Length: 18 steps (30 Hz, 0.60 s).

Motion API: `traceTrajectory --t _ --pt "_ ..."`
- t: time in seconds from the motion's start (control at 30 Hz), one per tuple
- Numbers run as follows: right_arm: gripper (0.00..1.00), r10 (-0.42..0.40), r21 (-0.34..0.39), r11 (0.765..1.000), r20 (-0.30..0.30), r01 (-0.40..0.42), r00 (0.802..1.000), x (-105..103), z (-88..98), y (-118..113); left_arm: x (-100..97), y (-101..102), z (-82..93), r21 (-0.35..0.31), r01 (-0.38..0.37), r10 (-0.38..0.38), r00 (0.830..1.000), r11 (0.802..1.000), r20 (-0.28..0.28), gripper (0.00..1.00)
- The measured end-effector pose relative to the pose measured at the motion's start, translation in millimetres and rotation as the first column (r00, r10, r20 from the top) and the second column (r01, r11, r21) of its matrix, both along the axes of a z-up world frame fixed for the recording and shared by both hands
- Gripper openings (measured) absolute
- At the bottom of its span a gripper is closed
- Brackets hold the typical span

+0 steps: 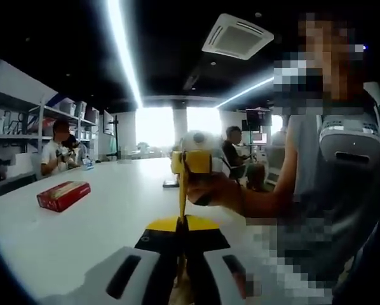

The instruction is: Tear open the coffee pouch, take out the coffee, and pour the coffee from the pouch into the cup

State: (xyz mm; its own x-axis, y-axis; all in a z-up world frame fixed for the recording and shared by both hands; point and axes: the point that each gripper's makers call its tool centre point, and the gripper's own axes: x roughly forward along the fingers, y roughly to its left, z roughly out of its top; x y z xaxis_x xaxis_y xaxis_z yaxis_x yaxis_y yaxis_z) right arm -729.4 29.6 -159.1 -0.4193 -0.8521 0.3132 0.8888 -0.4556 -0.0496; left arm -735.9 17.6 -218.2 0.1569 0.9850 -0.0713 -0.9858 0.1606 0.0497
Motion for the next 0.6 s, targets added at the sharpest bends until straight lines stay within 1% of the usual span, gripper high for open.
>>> traceTrajectory --t 0.07,0.13,0.27,0.4,0.5,0.6 --pt "0.05 0.008 -0.004 1.000 -0.010 -0.008 1.000 1.3 1.3 -0.2 0.1 0.1 1.1 0.006 0.002 -0.002 1.000 1.000 0.001 0.05" --pt "0.09 0.008 -0.005 1.000 -0.014 -0.008 1.000 1.2 1.6 0.0 0.6 -0.4 1.8 0.009 0.005 -0.005 1.000 1.000 0.001 0.05" --pt "0.14 0.012 -0.008 1.000 -0.020 -0.012 1.000 2.5 1.1 -0.6 0.0 -1.7 4.8 0.023 0.008 -0.008 1.000 1.000 0.006 0.05" --pt "0.16 0.021 -0.023 1.000 -0.012 -0.021 1.000 2.4 -2.0 -1.6 0.8 -2.6 7.8 0.034 0.013 -0.013 1.000 0.999 0.010 0.05" --pt "0.17 0.028 -0.043 0.999 0.007 -0.028 1.000 0.3 -5.3 -2.2 1.8 -2.9 9.1 0.037 0.017 -0.017 1.000 0.999 0.007 0.05" --pt "0.17 0.029 -0.059 0.998 0.022 -0.028 0.999 -1.9 -7.2 -3.2 0.6 -3.5 6.8 0.028 0.014 -0.015 1.000 1.000 0.009 0.05"
